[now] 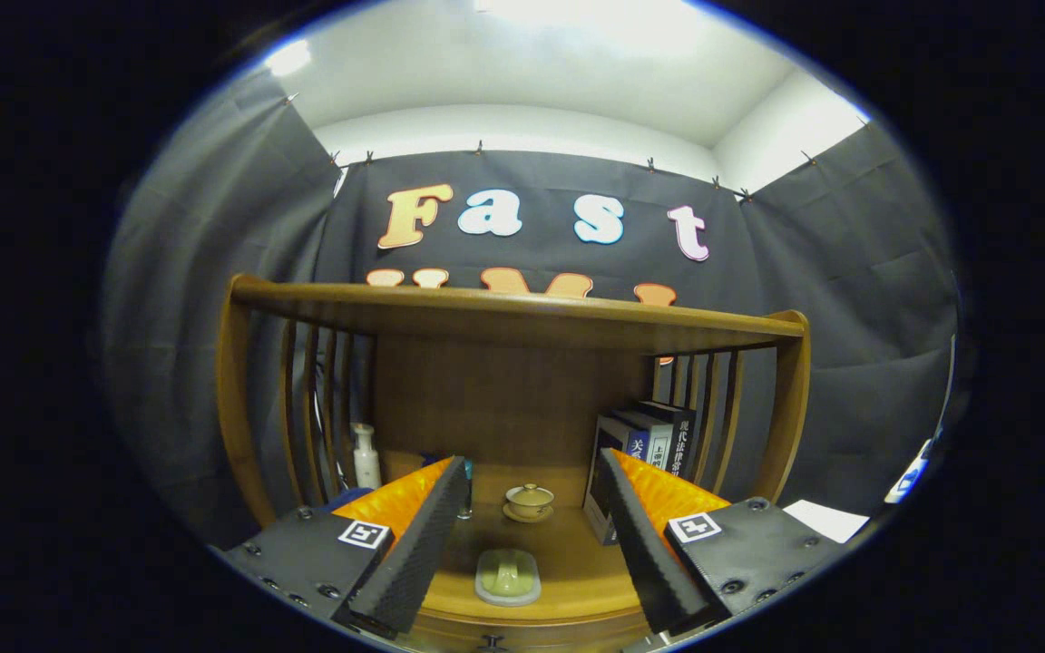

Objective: Pull open the drawer, take out the items inside it, and place them on the countertop above the cabinet.

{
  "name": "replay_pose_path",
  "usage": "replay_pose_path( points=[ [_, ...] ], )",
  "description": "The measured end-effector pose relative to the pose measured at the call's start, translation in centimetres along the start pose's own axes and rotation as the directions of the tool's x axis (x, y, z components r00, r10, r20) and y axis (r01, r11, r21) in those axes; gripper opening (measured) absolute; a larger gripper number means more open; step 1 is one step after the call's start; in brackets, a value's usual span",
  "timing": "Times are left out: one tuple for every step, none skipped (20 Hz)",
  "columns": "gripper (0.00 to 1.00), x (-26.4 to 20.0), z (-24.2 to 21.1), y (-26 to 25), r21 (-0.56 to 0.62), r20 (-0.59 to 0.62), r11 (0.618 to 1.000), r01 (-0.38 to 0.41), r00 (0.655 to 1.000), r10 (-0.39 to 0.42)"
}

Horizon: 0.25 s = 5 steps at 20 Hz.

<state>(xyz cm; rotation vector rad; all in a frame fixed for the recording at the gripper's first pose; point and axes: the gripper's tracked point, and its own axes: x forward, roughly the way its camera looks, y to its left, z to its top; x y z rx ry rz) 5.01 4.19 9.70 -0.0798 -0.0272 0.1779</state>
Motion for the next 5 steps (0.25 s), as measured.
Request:
replay_pose_path(
  points=[
    [0.97, -0.11, 0.01, -0.28, 0.001, -0.001, 1.000, 0.007, 1.000, -0.007],
    [0.97, -0.21, -0.08, -0.68, -0.008, -0.005, 1.000, 0.021, 1.000, -0.021],
    [0.97, -0.34, -0.24, -0.94, -0.017, -0.012, 0.999, 0.031, 0.999, -0.031],
    [0.97, -0.41, -0.43, -0.98, -0.020, -0.019, 0.999, 0.034, 0.999, -0.034],
    [0.97, -0.47, -0.46, -0.87, -0.017, -0.026, 0.999, 0.033, 0.999, -0.034]
  ],
)
